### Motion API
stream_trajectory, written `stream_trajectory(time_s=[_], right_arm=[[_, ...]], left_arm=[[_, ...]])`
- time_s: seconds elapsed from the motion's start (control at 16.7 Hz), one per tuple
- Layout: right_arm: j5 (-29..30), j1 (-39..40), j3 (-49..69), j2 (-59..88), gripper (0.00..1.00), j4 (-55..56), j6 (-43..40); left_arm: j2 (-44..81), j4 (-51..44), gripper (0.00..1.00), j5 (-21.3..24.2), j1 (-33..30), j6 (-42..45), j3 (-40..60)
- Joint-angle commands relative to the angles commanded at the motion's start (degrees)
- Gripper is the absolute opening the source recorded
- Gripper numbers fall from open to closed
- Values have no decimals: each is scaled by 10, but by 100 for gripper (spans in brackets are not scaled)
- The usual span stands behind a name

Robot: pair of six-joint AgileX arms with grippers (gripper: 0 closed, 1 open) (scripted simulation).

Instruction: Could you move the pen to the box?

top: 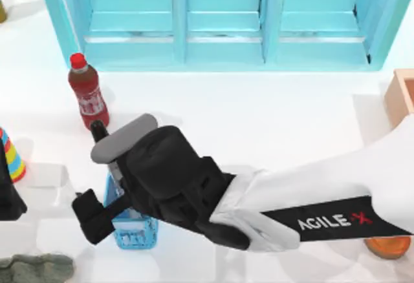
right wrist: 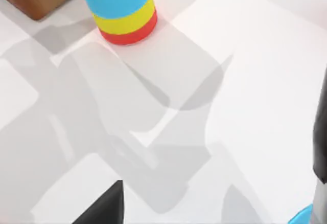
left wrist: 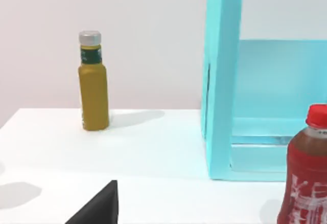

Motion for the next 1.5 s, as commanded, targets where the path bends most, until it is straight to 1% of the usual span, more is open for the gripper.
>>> stream_trajectory(time_s=[0.66, 0.72, 1.26, 1.5], right_arm=[[0, 0, 0, 0, 2, 0, 0], [0, 0, 0, 0, 0, 0, 0], [-2, 1, 1, -3, 0, -1, 1], [-25, -26, -15, -68, 0, -58, -17]], left_arm=[[0, 0, 100, 0, 0, 0, 0], [0, 0, 100, 0, 0, 0, 0], [0, 0, 100, 0, 0, 0, 0], [0, 0, 100, 0, 0, 0, 0]])
